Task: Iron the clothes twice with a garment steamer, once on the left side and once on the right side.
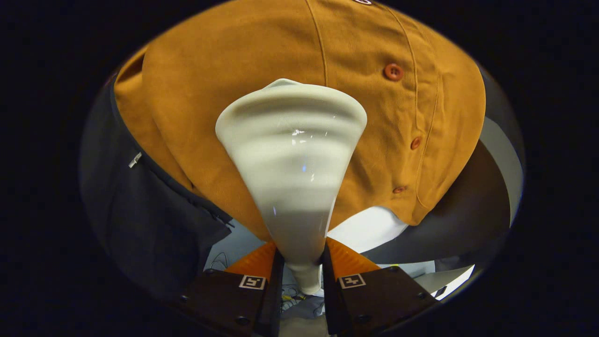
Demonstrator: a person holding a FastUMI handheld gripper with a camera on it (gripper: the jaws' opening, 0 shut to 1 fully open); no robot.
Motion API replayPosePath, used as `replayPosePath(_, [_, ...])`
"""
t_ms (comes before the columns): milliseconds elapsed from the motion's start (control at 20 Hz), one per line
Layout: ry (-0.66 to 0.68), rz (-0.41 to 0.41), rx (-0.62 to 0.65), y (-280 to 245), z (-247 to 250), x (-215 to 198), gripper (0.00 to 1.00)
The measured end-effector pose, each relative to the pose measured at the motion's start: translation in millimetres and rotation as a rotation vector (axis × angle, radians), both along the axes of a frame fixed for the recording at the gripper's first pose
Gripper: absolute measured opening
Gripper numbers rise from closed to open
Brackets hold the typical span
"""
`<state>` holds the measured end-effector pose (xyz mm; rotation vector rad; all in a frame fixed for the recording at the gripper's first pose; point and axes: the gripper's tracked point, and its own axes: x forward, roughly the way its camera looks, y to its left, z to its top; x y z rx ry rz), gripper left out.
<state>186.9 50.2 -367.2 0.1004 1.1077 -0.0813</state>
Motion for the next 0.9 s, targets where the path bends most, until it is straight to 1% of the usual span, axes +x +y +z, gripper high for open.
replayPosePath(200, [0.061, -0.002, -0.003, -4, -12, -16, 0.42])
replayPosePath(350, [0.004, -0.015, -0.012, -11, 8, -17, 0.42])
replayPosePath(500, [-0.104, -0.010, -0.005, -17, 48, -5, 0.42])
replayPosePath(650, [-0.244, 0.004, -0.013, -23, 92, 9, 0.42])
replayPosePath(800, [-0.410, 0.011, -0.023, -28, 154, 23, 0.42])
replayPosePath(900, [-0.521, 0.006, -0.040, -30, 194, 23, 0.42])
